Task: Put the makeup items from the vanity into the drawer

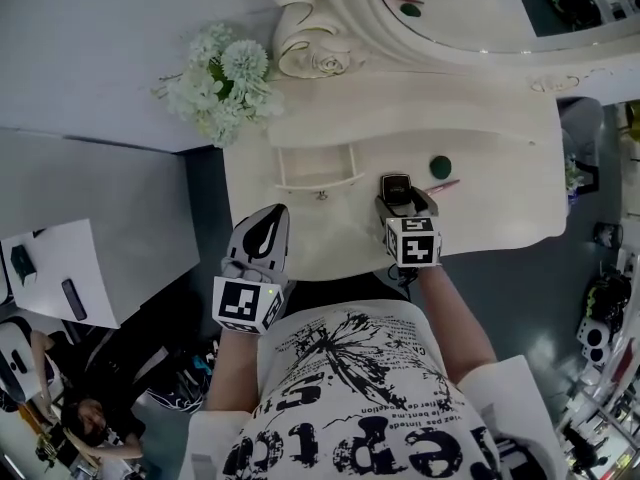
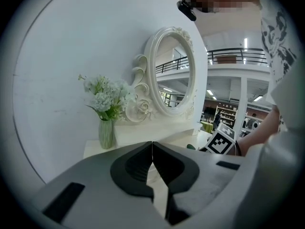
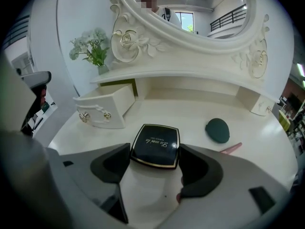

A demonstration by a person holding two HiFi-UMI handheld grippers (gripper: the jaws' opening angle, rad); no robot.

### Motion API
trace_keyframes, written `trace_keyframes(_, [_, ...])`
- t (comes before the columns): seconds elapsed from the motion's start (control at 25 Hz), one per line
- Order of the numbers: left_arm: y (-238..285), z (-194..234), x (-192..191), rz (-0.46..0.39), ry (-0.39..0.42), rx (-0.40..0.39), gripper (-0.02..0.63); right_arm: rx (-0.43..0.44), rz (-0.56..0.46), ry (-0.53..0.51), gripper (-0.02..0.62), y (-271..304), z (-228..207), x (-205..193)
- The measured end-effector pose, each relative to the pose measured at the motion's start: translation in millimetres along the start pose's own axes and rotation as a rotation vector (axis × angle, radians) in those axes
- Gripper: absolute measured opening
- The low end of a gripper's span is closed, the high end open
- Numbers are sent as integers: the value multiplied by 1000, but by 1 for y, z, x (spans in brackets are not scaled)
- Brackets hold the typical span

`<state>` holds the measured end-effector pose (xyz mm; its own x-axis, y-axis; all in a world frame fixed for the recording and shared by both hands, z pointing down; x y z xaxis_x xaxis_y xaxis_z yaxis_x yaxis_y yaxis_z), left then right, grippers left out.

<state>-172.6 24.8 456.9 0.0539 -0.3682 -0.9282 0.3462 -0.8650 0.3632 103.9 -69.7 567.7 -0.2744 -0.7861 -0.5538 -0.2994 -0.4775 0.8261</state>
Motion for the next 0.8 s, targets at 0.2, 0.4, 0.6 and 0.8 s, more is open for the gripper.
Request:
trace_keyframes(0.2, [-6, -1, 9, -16, 11, 5, 20, 39, -81, -17, 328, -19, 1, 20])
trace_keyframes(0.4, [-12, 4, 18, -51, 21, 29, 20, 98, -157, -60, 328, -37, 17, 50])
trace_keyframes(0.6, [-27, 7, 26, -77, 23, 50, 20, 173, -197, -124, 328, -47, 48, 72])
trace_keyframes(0.8, [-45, 8, 25, -89, 16, 97, 20, 251, -148, -221, 328, -38, 82, 83])
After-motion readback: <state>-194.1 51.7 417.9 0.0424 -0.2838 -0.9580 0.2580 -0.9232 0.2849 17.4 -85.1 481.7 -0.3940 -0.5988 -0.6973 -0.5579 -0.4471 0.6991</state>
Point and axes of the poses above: the fingertips, and each gripper's own axes: y forward along the fingers, z to its left, x out of its top, the point moved 10 cm from there along -y, backward along the fingers, and after that the axes turned 5 degrees about y, right-handed, at the moved point
